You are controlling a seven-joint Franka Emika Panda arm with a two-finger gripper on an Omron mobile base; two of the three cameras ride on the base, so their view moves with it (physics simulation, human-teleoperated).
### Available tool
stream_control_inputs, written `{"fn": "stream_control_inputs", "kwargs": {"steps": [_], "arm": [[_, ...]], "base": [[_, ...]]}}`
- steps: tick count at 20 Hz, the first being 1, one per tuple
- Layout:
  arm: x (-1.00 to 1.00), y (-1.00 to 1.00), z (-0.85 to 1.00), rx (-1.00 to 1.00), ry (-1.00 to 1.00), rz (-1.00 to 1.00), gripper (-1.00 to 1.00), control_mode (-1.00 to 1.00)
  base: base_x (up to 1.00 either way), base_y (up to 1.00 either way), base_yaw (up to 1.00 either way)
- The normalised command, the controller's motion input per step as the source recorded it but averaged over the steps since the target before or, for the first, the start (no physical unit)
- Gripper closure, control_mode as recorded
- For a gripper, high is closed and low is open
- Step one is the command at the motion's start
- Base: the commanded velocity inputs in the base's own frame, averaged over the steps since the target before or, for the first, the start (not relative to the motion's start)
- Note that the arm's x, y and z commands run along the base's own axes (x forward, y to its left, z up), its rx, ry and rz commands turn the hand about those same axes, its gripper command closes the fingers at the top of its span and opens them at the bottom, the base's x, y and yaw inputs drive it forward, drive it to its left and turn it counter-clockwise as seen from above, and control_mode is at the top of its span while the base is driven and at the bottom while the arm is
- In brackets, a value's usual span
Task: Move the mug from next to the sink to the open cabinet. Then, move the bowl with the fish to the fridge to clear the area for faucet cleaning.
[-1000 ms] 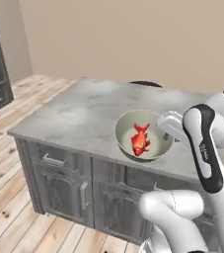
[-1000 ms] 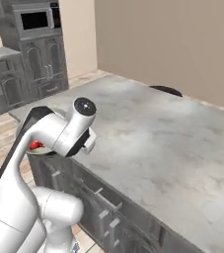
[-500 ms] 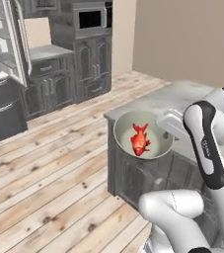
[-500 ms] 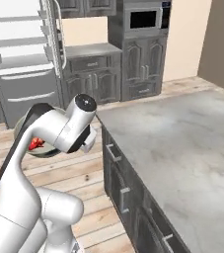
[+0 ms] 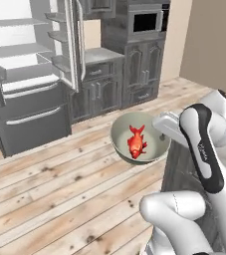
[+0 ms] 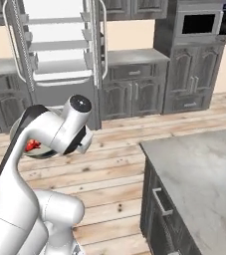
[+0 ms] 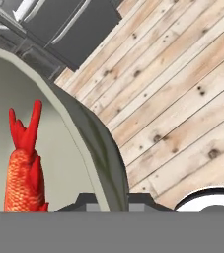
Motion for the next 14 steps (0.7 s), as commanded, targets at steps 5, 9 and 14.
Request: {"fn": "stream_control_inputs", "kwargs": {"steps": [5,9,14], "arm": [[0.00,0.00,0.00,0.00,0.00,0.00,1.00,1.00],[0.00,0.00,0.00,0.00,0.00,0.00,1.00,1.00],[0.00,0.00,0.00,0.00,0.00,0.00,1.00,1.00]], "base": [[1.00,0.59,0.15],[1.00,0.45,0.21],[1.00,0.28,0.28]]}}
